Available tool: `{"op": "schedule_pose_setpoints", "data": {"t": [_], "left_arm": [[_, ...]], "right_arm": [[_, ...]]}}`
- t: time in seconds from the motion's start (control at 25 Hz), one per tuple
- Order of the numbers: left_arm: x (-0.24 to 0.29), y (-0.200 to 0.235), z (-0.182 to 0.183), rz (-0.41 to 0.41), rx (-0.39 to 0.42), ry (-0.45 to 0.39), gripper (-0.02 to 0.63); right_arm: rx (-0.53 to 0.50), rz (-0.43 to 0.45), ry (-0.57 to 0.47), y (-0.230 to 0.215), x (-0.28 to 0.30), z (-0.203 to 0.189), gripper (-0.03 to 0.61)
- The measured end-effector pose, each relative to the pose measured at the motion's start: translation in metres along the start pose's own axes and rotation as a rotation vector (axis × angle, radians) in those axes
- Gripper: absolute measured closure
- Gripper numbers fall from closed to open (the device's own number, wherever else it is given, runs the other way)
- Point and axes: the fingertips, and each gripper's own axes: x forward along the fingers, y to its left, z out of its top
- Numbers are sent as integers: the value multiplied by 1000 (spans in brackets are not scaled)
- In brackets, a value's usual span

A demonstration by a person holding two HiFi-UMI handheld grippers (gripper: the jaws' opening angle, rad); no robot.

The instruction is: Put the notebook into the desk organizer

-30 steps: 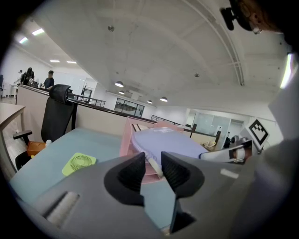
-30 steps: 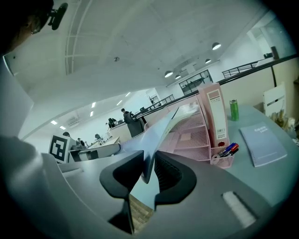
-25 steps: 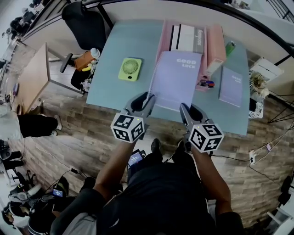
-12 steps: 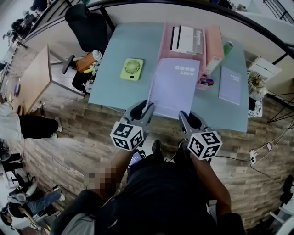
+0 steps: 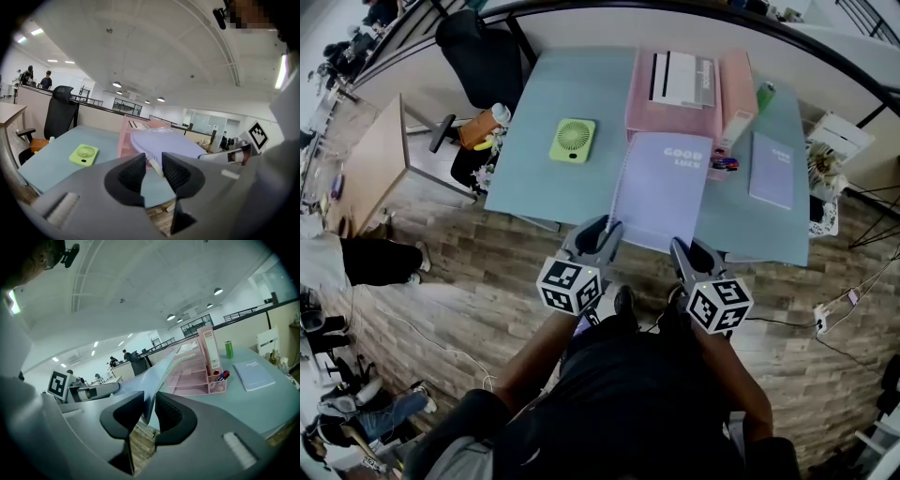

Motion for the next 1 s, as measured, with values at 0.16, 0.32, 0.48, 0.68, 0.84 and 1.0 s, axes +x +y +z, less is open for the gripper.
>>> {"op": "schedule_pose_setpoints", "data": {"t": [0.16,0.32,0.48,0.68,0.84,1.0], "left_arm": [[2,-2,-12,-9,-10,5,451],[7,0,-21,-6,-18,15,451],[13,2,-27,-2,-24,21,451],[18,5,-32,9,-23,13,451],[23,7,-35,19,-22,3,453],[32,10,-37,26,-16,7,453]], "right_arm": [[1,-8,5,-5,-2,-10,505],[4,-13,10,-11,0,-17,505],[10,-12,15,-18,5,-23,503],[18,-4,6,-25,11,-28,503],[24,-1,-3,-32,16,-32,503],[36,2,-7,-40,23,-35,503]]}}
